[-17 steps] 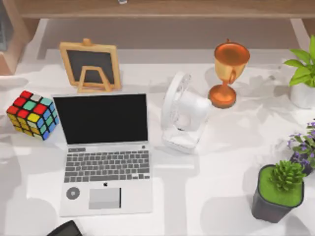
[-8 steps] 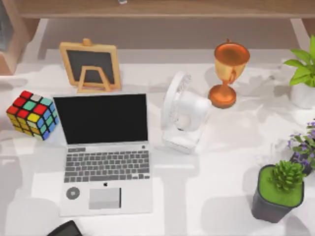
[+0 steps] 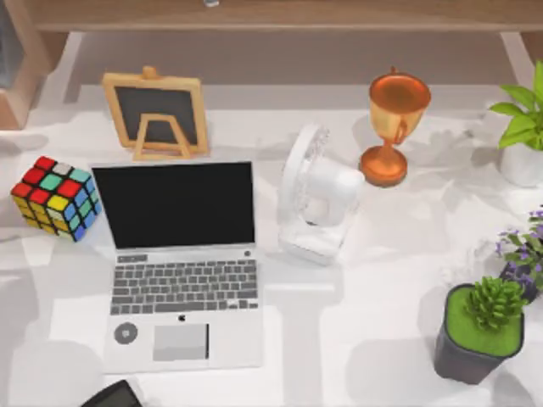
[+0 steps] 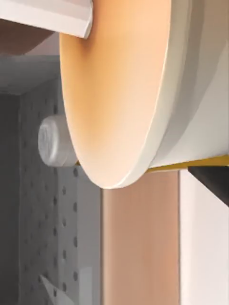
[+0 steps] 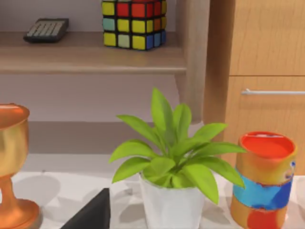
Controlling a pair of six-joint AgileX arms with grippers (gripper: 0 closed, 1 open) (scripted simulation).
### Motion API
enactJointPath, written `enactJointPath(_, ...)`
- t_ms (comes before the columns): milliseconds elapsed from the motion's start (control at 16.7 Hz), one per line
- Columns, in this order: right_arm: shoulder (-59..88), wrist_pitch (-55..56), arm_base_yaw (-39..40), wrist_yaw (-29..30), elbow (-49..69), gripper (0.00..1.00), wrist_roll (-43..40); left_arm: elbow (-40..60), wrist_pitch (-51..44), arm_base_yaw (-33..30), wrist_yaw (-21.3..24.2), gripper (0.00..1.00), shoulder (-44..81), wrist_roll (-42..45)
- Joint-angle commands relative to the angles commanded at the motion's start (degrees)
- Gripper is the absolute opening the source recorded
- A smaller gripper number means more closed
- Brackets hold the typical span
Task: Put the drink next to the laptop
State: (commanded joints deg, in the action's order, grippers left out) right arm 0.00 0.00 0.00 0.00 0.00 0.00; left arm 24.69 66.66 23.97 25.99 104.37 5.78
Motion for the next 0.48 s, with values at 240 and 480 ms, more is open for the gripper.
enactJointPath(240, 0.0, 0.0, 0.0, 0.0, 0.0, 1.0, 0.0, 0.3, 0.0, -0.2, 0.0, 0.0, -0.5, 0.0)
enactJointPath(480, 0.0, 0.0, 0.0, 0.0, 0.0, 1.0, 0.0, 0.5, -1.6, -0.2, 0.0, 0.0, -2.0, 0.0)
